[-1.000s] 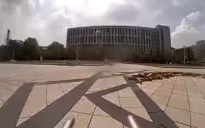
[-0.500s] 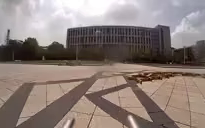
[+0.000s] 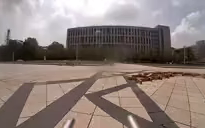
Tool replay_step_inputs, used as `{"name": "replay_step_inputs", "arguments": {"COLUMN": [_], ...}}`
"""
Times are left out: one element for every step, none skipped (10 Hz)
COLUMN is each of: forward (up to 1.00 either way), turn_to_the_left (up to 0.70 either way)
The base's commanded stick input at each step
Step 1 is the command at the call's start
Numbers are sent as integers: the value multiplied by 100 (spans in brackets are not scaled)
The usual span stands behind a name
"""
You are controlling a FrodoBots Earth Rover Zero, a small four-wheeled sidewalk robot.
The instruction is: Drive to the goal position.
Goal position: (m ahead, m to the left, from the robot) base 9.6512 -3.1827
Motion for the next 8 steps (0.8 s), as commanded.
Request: {"name": "replay_step_inputs", "arguments": {"forward": [5,5,5,5,5,5,5,5], "turn_to_the_left": [0,0,0,0,0,0,0,0]}}
